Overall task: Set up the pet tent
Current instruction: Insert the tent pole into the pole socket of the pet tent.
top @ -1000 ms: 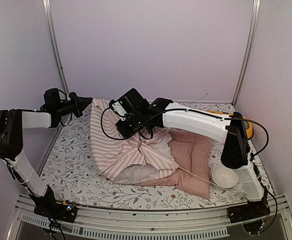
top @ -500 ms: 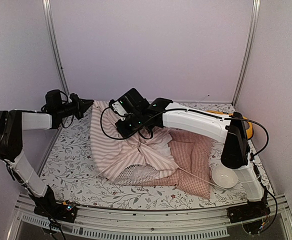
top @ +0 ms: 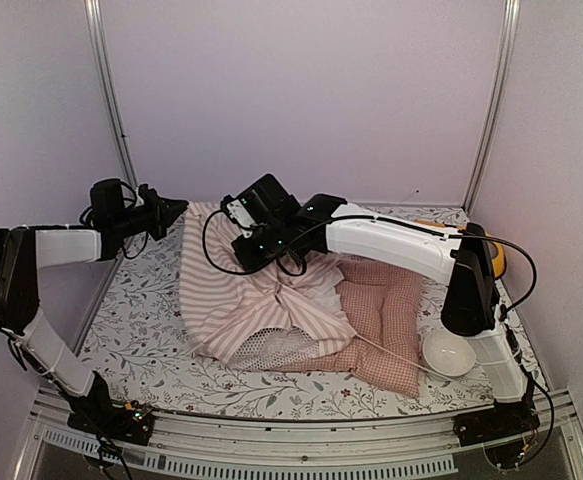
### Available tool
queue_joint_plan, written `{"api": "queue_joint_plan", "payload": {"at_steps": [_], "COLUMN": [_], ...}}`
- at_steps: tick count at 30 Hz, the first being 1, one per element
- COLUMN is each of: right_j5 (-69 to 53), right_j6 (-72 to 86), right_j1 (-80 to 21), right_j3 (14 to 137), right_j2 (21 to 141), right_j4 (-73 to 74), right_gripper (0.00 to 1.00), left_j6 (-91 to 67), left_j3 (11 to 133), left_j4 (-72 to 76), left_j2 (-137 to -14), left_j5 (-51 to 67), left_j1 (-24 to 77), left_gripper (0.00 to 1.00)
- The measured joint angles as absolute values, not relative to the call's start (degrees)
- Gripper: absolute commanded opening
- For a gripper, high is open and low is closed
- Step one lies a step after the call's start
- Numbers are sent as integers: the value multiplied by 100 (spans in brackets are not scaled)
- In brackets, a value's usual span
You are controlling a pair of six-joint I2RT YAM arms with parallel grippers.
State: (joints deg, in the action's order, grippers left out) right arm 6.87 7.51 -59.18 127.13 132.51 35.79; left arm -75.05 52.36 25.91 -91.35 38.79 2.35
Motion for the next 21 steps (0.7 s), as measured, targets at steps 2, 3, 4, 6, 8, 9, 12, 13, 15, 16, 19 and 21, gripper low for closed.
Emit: {"api": "queue_joint_plan", "payload": {"at_steps": [2,3,4,6,8,9,12,13,15,16,19,21], "right_j5": [674,666,655,620,574,558,541,541,541,539,534,537], "right_j6": [777,788,797,812,823,827,845,851,864,871,899,908], "right_j1": [-5911,-5911,-5911,-5911,-5909,-5907,-5902,-5900,-5896,-5892,-5885,-5885], "right_j3": [12724,12737,12761,12818,12877,12890,12903,12903,12903,12905,12905,12905], "right_j2": [13251,13251,13251,13251,13251,13251,13251,13253,13253,13260,13284,13294], "right_j4": [3581,3590,3599,3612,3632,3642,3653,3664,3697,3699,3699,3675], "right_gripper": [0,0,0,0,0,0,0,0,0,0,0,0], "left_j6": [-7380,-7325,-7260,-7146,-7054,-7008,-6895,-6849,-6783,-6748,-6626,-6514], "left_j3": [5234,5234,5231,5231,5231,5231,5231,5231,5231,5231,5231,5234], "left_j4": [2493,2458,2429,2390,2349,2324,2246,2224,2187,2176,2128,2038], "left_j2": [-9028,-8986,-8952,-8901,-8884,-8884,-8884,-8884,-8882,-8879,-8860,-8849], "left_j5": [3793,3758,3715,3627,3538,3511,3415,3378,3336,3321,3301,3339], "left_j1": [279,298,327,381,416,425,462,480,502,508,510,517], "left_gripper": [0,0,0,0,0,0,0,0,0,2,11,18]}}
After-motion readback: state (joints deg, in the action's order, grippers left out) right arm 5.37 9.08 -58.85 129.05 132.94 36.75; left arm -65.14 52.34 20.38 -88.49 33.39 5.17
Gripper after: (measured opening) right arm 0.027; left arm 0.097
